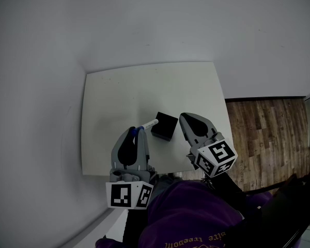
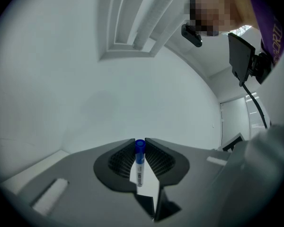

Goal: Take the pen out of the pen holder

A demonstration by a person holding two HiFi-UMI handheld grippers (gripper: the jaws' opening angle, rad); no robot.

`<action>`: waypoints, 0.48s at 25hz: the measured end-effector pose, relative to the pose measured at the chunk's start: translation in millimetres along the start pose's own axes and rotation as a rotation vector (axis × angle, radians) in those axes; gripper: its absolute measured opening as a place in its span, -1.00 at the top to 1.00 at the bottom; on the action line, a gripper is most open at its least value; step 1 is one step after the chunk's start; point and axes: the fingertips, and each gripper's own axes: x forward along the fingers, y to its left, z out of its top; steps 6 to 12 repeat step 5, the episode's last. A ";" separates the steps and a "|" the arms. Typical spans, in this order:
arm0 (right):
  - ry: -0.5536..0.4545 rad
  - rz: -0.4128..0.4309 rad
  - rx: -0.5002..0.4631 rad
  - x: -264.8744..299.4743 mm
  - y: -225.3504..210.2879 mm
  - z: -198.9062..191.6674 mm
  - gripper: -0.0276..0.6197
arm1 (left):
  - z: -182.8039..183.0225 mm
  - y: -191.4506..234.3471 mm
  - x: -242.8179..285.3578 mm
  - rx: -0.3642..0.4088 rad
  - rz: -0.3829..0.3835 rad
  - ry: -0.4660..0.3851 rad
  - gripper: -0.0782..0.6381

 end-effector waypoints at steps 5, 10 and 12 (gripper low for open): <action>0.002 0.001 0.001 -1.2 0.4 0.3 0.88 | 0.7 -1.0 -0.5 -0.002 0.000 0.000 0.58; 0.002 0.001 0.001 -1.2 0.4 0.3 0.88 | 0.7 -1.0 -0.5 -0.002 0.000 0.000 0.58; 0.002 0.001 0.001 -1.2 0.4 0.3 0.88 | 0.7 -1.0 -0.5 -0.002 0.000 0.000 0.58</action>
